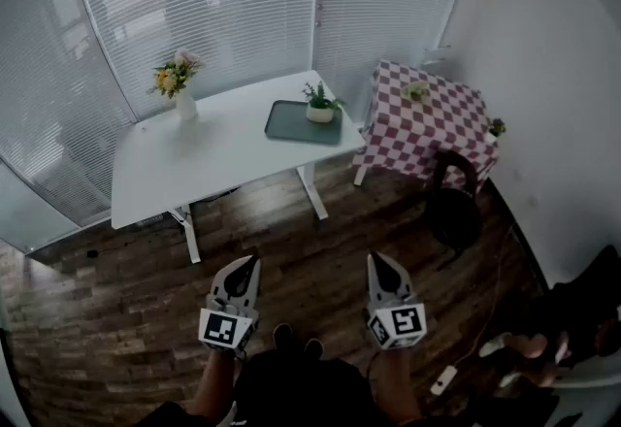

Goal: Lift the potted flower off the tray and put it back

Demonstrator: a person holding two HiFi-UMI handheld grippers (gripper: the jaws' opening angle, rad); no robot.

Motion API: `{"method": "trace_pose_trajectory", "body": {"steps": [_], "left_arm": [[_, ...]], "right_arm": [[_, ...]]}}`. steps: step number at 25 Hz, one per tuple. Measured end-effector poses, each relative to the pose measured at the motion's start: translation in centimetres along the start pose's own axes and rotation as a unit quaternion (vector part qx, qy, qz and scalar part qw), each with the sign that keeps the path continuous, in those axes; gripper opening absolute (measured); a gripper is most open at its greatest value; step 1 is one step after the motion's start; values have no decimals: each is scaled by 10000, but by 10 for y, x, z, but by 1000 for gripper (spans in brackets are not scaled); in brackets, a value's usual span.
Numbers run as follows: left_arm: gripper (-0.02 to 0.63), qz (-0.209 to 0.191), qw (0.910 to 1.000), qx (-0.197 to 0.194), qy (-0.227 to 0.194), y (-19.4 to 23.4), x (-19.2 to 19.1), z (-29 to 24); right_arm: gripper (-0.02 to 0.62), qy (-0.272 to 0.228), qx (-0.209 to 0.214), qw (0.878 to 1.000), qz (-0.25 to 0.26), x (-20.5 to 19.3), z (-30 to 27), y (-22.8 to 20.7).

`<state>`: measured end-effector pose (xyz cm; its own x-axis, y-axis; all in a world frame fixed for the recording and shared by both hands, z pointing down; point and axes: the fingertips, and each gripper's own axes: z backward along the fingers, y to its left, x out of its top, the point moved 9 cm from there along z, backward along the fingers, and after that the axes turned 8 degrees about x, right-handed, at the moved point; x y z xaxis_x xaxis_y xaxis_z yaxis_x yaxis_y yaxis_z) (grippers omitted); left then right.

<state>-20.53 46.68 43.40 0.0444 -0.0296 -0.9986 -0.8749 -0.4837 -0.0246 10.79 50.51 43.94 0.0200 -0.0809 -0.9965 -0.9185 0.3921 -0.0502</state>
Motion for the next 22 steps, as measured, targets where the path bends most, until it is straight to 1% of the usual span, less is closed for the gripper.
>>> {"method": "trace_pose_trajectory", "body": {"steps": [3,7,10,14,17,22], "left_arm": [[6,-57,10000,-14,-76,1,-1,-7],[6,-9,9999,18,-113,0,3,-8],[6,-105,9997,-36,-201,-6,9,-12],[6,-155,9996,-47,-210,-6,12,-16],[6,-176,9995,-62,-245,-6,10,-16],[6,-84,9998,60,-143,0,3,-12]], "right_arm": [[3,-53,101,9999,-44,-2,-11,0],[3,-140,286,9995,11,2,-19,4],[3,-137,359,9992,90,4,-23,2],[3,-101,285,9991,298,4,-25,4],[3,-136,184,9991,351,3,-24,4],[3,-189,277,9989,323,1,-20,3]]}}
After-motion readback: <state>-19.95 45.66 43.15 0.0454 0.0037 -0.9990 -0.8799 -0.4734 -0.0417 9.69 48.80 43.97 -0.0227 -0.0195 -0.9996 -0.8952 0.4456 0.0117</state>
